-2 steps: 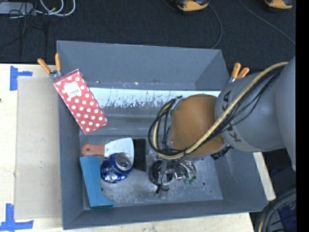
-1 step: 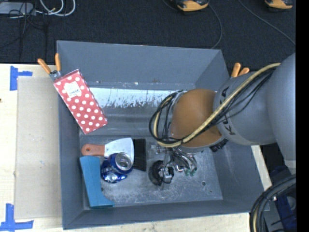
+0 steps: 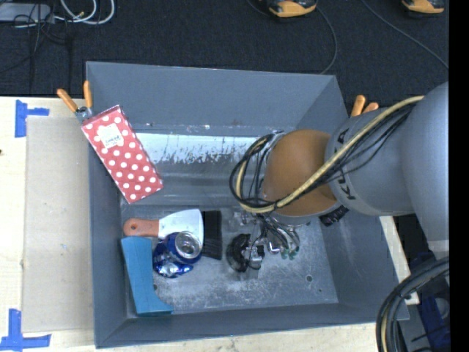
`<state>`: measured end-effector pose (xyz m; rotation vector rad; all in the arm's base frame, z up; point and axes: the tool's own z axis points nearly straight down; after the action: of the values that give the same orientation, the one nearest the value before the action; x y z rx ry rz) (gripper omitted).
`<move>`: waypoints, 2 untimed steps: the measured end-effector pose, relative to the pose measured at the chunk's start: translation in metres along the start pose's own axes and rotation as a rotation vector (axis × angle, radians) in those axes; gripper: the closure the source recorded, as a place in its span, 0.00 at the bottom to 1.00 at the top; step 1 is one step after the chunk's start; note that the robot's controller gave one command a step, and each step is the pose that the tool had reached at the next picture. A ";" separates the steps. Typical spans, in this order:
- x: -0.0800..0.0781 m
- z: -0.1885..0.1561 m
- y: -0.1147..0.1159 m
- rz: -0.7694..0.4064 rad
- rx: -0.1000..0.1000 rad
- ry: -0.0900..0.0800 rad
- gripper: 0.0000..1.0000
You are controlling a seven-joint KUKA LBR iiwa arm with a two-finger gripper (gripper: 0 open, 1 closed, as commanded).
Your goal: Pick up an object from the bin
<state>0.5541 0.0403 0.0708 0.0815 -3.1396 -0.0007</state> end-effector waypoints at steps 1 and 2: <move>0.003 0.001 -0.009 -0.045 0.000 0.013 1.00; 0.003 0.001 -0.009 -0.043 0.000 0.013 1.00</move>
Offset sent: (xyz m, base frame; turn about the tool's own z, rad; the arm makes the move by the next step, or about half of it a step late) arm 0.0000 0.0000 0.0000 0.0000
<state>0.5520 0.0309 0.0697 0.1485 -3.1237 -0.0007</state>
